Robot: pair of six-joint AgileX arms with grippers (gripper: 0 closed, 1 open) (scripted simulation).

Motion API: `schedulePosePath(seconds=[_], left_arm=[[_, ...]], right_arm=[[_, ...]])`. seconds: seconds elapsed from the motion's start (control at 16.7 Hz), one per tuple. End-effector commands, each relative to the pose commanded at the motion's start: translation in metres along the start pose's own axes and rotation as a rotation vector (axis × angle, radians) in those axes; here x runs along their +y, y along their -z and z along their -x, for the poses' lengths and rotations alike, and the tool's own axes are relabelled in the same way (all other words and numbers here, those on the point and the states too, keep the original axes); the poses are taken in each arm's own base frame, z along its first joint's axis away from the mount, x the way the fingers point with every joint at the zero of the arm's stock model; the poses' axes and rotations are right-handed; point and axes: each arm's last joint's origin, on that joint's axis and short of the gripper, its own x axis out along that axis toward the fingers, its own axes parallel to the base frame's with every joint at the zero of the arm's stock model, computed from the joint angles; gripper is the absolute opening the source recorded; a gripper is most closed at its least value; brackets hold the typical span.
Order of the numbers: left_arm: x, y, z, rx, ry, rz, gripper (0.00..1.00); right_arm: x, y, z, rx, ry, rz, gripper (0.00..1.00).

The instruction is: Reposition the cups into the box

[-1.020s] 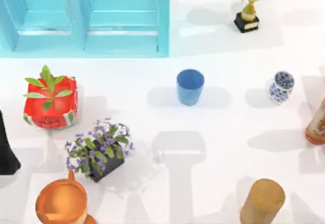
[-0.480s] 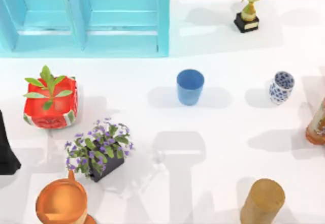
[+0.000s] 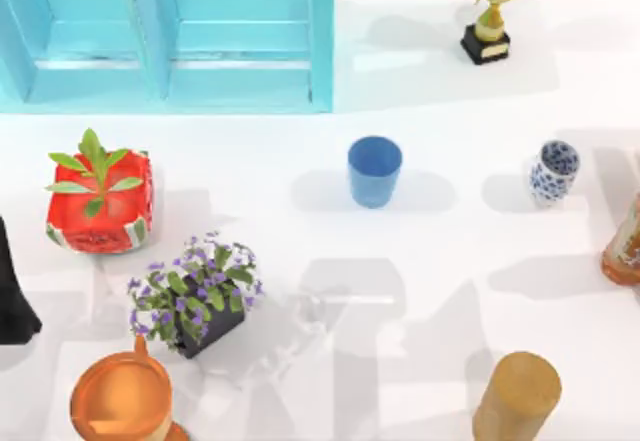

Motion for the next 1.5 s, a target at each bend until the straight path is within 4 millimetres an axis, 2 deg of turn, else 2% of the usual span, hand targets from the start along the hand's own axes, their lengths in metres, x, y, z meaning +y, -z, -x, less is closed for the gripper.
schedulePosePath(seconds=[0.24, 0.36, 0.48, 0.6, 0.72, 0.9, 1.2, 1.32, 1.5], left_arm=[[0.000, 0.000, 0.000, 0.000, 0.000, 0.000, 1.00], [0.000, 0.000, 0.000, 0.000, 0.000, 0.000, 1.00], [0.000, 0.000, 0.000, 0.000, 0.000, 0.000, 1.00], [0.000, 0.000, 0.000, 0.000, 0.000, 0.000, 1.00], [0.000, 0.000, 0.000, 0.000, 0.000, 0.000, 1.00], [0.000, 0.000, 0.000, 0.000, 0.000, 0.000, 1.00], [0.000, 0.000, 0.000, 0.000, 0.000, 0.000, 1.00], [0.000, 0.000, 0.000, 0.000, 0.000, 0.000, 1.00], [0.000, 0.000, 0.000, 0.000, 0.000, 0.000, 1.00]], right_arm=[[0.016, -0.062, -0.060, 0.288, 0.010, -0.008, 1.00], [0.024, -0.081, -0.096, 0.414, 0.019, -0.011, 1.00], [0.031, -0.090, -0.129, 0.525, 0.031, -0.014, 1.00], [0.036, -0.093, -0.158, 0.614, 0.044, -0.016, 1.00], [0.039, -0.093, -0.178, 0.678, 0.055, -0.018, 1.00], [0.041, -0.092, -0.191, 0.720, 0.063, -0.020, 1.00], [0.039, -0.092, -0.192, 0.720, 0.065, -0.025, 1.00], [0.046, -0.085, -0.207, 0.727, 0.065, -0.021, 1.00], [0.056, -0.064, -0.243, 0.727, 0.065, -0.019, 1.00]])
